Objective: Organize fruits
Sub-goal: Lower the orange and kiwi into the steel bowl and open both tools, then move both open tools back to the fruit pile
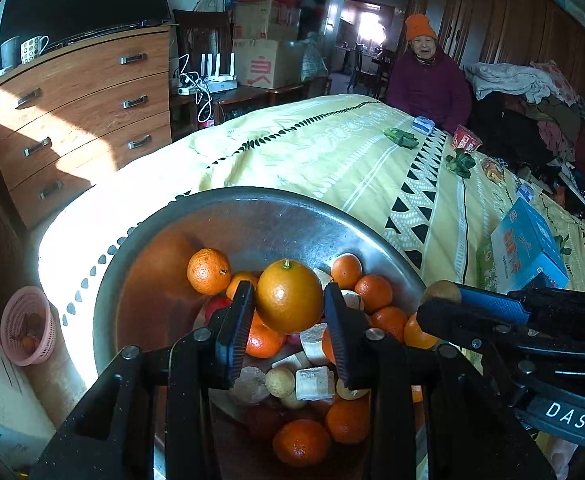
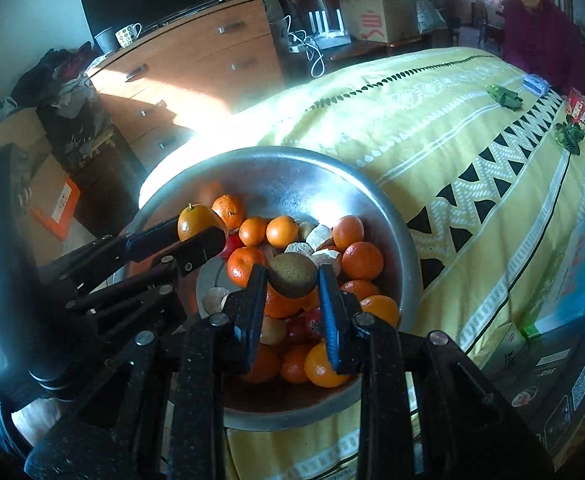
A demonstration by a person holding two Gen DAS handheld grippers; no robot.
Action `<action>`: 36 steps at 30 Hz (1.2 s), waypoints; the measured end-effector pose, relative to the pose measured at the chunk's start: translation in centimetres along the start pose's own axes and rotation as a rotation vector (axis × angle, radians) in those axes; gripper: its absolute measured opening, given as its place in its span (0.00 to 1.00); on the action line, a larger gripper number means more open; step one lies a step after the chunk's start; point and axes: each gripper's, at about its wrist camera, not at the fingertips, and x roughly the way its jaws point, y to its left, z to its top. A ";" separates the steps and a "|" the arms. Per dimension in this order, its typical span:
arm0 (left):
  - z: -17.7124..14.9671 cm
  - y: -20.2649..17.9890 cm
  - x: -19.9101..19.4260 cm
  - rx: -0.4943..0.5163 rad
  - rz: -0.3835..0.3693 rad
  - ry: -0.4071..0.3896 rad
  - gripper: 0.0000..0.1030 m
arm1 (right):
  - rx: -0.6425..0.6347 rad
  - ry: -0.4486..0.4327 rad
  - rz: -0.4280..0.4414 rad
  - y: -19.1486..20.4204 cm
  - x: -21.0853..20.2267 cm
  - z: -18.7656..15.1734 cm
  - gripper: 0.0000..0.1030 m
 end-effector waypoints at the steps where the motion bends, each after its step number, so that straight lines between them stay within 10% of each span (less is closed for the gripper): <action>1: 0.0 0.1 0.1 -0.002 0.002 0.001 0.35 | 0.001 0.004 0.000 0.2 0.2 0.0 0.25; 11: 0.0 0.9 0.3 -0.022 0.040 -0.005 0.49 | 0.013 0.016 0.002 0.4 0.8 0.4 0.26; 13: 0.1 1.0 -0.1 -0.027 0.057 -0.018 0.57 | 0.018 0.017 -0.004 0.3 0.8 0.3 0.33; 15: 0.1 1.1 -0.3 -0.034 0.090 -0.028 0.66 | 0.019 0.006 -0.005 0.3 0.4 0.2 0.59; 21: 0.0 0.7 -2.2 -0.011 0.193 -0.084 0.79 | 0.003 -0.139 -0.042 1.4 -5.0 -0.4 0.69; 36: -0.8 -8.9 -9.5 0.085 0.087 -0.222 0.95 | 0.134 -0.264 -0.196 -2.1 -17.6 -14.5 0.81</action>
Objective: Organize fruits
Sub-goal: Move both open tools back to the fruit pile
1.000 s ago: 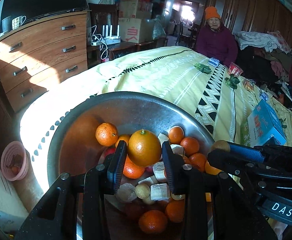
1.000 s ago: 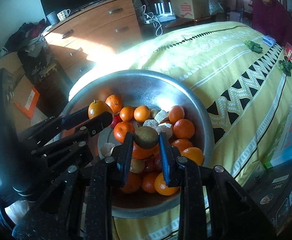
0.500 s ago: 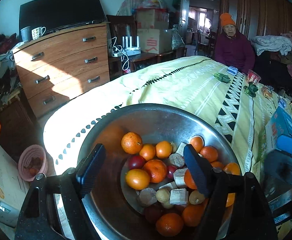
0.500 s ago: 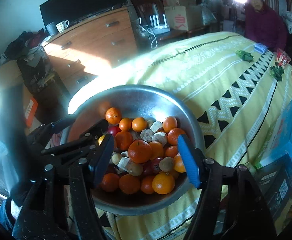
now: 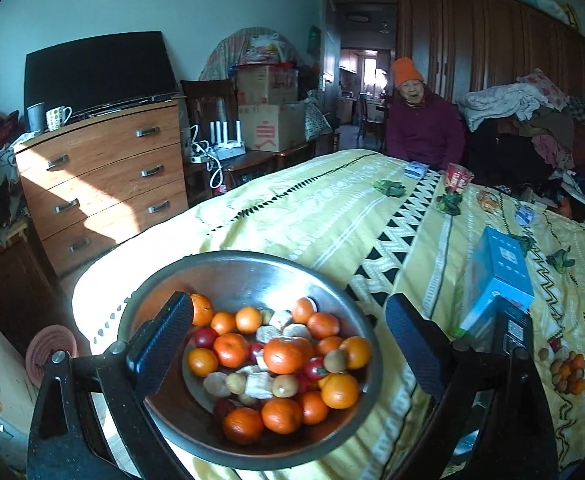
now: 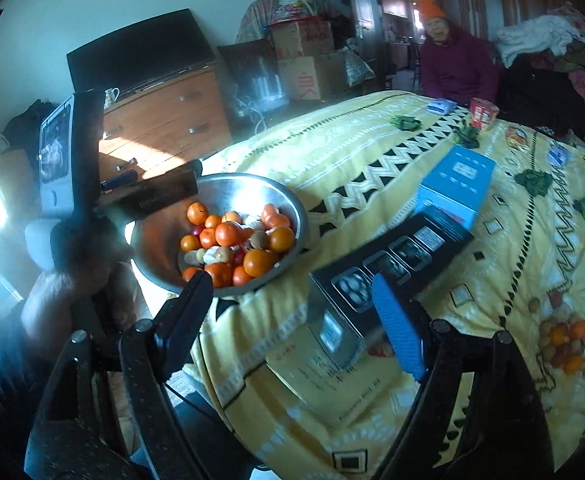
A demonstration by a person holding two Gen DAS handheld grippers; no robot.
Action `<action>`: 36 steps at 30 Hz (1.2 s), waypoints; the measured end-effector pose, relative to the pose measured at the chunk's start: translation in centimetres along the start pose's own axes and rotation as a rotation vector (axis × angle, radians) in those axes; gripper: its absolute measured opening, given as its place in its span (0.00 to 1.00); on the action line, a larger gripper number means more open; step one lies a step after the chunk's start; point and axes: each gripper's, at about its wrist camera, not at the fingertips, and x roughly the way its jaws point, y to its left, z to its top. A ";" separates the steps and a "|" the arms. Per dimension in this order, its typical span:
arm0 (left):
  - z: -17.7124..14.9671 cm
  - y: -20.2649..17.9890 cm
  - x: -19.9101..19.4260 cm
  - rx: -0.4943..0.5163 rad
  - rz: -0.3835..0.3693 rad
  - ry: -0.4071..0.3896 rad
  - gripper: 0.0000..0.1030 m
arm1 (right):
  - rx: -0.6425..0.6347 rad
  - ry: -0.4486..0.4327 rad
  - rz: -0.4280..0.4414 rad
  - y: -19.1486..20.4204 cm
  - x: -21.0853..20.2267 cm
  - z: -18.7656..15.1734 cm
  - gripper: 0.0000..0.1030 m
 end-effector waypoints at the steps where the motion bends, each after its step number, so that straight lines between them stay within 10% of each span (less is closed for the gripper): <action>1: -0.1 -1.0 -0.1 0.020 -0.007 0.009 0.95 | 0.015 0.005 -0.013 -0.6 -0.6 -0.9 0.81; 14: -2.2 -13.3 -3.4 0.216 -0.161 0.008 0.95 | 0.252 0.060 -0.159 -9.2 -6.2 -9.6 0.81; 36: -5.8 -24.4 -7.6 0.411 -0.236 0.019 0.95 | 0.416 0.008 -0.163 -15.1 -10.9 -15.4 0.81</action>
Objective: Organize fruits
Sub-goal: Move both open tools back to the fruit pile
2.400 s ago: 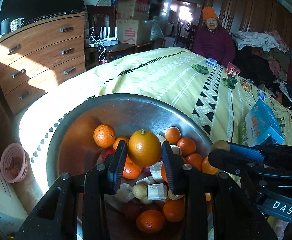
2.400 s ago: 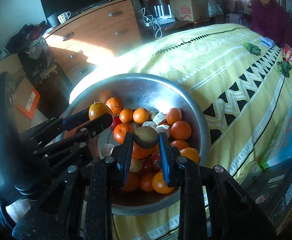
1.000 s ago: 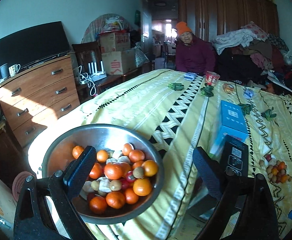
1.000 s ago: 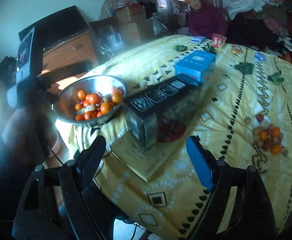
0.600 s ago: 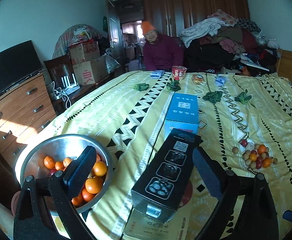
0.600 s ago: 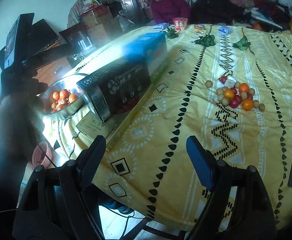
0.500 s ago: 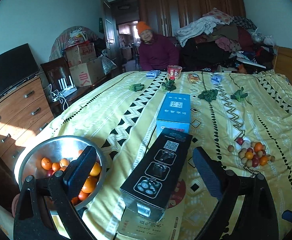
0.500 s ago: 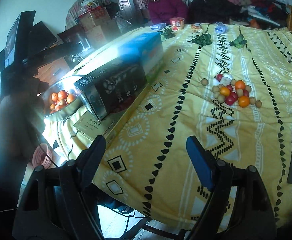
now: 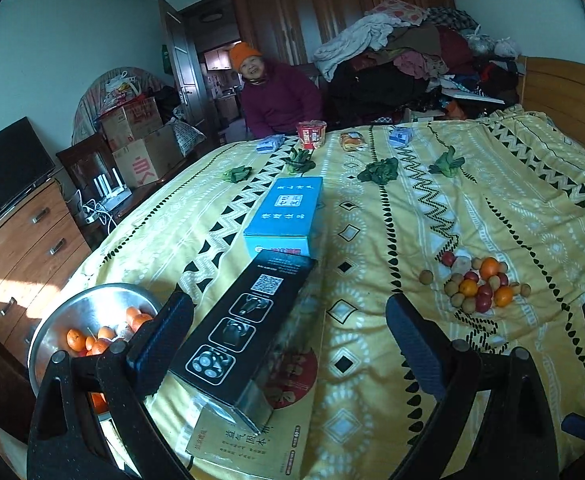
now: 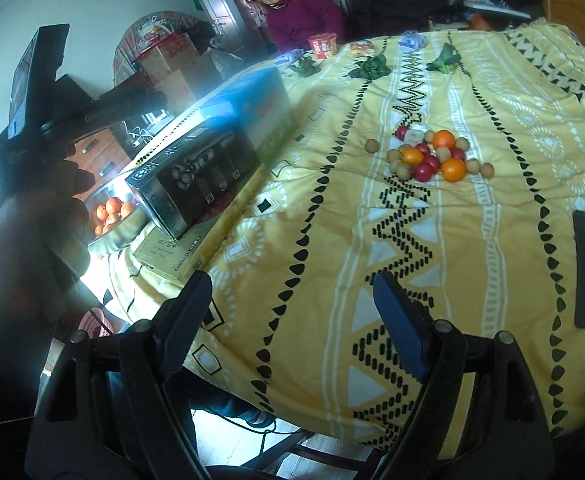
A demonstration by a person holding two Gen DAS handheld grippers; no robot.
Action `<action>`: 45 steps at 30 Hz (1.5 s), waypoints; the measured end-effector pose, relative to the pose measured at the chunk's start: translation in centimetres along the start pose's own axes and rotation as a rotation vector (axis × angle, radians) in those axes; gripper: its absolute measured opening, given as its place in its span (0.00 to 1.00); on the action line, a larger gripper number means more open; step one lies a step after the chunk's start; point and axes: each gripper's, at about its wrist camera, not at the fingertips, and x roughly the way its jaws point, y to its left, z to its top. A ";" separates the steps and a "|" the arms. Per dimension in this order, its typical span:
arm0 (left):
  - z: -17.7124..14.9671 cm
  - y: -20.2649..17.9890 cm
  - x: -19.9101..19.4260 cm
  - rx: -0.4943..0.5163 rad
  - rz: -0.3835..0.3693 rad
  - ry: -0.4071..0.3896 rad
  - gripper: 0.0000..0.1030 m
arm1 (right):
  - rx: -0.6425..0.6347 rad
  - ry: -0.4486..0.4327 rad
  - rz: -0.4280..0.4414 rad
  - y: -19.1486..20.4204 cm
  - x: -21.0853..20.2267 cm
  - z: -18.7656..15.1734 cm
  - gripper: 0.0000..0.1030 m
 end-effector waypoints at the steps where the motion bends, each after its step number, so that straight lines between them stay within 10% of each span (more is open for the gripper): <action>1: 0.1 -0.6 -0.1 0.014 -0.005 0.001 0.95 | 0.013 -0.001 -0.002 -0.5 -0.1 -0.1 0.81; 45: -0.5 -11.6 6.5 0.177 -0.090 0.121 0.95 | 0.236 0.042 -0.003 -9.6 1.5 -1.3 0.82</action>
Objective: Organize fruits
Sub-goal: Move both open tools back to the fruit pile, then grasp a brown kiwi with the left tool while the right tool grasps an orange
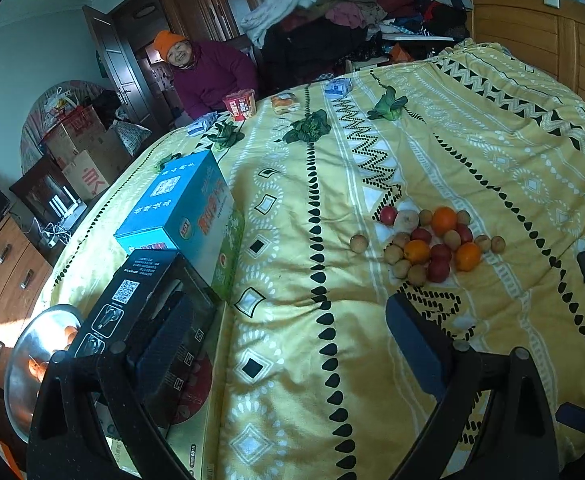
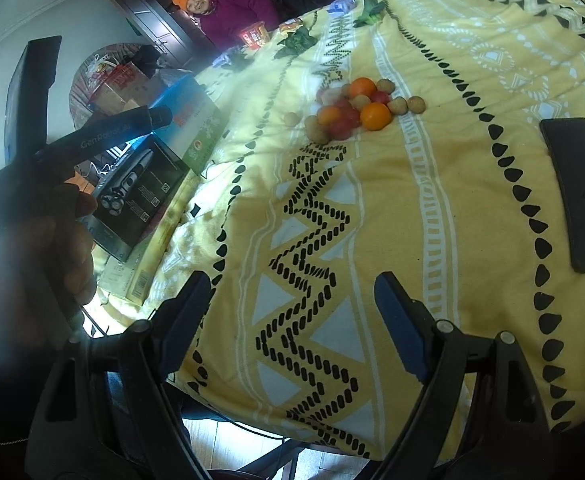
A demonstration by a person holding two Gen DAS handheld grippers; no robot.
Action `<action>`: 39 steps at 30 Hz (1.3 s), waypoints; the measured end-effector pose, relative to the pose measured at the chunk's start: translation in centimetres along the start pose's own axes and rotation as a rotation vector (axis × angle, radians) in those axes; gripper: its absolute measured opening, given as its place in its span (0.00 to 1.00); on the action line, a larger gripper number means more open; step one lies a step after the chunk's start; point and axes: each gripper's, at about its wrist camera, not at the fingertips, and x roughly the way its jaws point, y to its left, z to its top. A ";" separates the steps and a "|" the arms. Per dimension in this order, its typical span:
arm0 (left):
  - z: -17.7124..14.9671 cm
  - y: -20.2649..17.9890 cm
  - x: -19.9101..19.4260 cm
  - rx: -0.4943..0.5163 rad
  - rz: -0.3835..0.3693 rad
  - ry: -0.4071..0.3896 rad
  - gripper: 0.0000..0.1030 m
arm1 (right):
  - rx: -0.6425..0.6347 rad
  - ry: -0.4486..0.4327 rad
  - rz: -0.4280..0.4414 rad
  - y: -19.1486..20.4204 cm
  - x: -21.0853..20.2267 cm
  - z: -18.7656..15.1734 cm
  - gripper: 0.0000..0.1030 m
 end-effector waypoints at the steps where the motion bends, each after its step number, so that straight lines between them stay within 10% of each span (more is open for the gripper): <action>1: 0.0 -0.1 0.3 -0.001 -0.003 0.005 0.95 | 0.001 0.002 -0.003 -0.2 0.2 0.1 0.82; 9: -0.1 -1.2 4.1 -0.017 -0.051 0.055 0.95 | -0.001 0.016 -0.031 -1.3 1.6 0.9 0.82; 15: -1.4 -2.4 9.5 -0.114 -0.340 0.169 0.92 | -0.008 0.019 -0.071 -2.5 2.4 1.4 0.82; 25: -1.0 -6.6 15.5 -0.118 -0.632 0.248 0.32 | -0.008 0.035 -0.128 -4.0 3.7 2.4 0.82; 39: -0.3 -8.4 19.2 -0.133 -0.624 0.285 0.31 | 0.001 0.039 -0.155 -4.9 4.7 3.3 0.82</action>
